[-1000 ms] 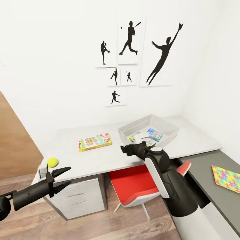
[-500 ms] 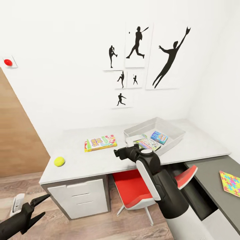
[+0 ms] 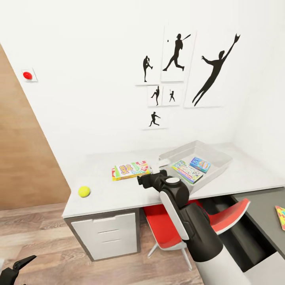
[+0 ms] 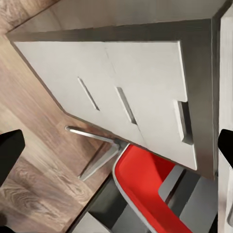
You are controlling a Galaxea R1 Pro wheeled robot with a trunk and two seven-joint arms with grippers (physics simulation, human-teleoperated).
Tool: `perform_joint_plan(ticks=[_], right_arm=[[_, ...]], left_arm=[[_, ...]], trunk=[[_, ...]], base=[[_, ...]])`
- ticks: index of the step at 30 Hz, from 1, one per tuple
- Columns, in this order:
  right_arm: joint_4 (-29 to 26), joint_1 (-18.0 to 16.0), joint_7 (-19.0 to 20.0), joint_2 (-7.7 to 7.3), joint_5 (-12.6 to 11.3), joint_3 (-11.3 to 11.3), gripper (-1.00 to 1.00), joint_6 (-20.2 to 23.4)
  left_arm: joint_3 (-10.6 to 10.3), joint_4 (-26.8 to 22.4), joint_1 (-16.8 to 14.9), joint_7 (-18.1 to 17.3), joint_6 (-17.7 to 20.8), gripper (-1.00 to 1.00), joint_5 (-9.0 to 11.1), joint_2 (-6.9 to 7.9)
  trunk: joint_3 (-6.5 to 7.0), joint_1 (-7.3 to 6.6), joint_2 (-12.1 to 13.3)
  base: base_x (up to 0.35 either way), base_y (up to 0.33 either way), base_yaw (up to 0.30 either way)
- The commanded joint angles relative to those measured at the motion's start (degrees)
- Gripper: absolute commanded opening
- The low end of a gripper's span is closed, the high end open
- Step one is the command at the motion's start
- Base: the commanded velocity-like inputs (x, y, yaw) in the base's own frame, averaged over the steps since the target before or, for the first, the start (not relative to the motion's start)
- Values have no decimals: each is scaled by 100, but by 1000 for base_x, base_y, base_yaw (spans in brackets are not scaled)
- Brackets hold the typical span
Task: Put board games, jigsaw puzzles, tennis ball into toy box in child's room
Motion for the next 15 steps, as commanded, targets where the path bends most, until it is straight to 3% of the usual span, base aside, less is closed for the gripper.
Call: perform_joint_plan(ticks=[1,6,8,11,12,15], right_arm=[[-11,-5,-65,9,-59,8,100,23],[-48,-1,-80,29,-62,0,100,72],[-55,0,-77,33,-76,6,100,91],[-8,-10,-75,51,-77,17,100,109],[886,-191,-81,154,-81,70,100,105],[1090,-276,-80,154,-88,68,100,103]], left_arm=[[6,10,2,44,13,100,57,1],[4,57,-2,55,-20,100,43,-1],[-35,61,-17,55,-27,100,-60,-1],[-58,61,-49,37,-29,100,-383,-16],[-77,51,-100,23,-158,100,-594,-73],[-79,49,-106,22,-190,100,-602,-90]], trunk=[[-5,1,-5],[23,1,-5],[40,1,-5],[66,1,-5],[73,1,-5],[93,1,-5]], base=[[0,322,2],[0,330,1],[26,239,0],[11,99,53],[1,5,226],[0,3,231]])
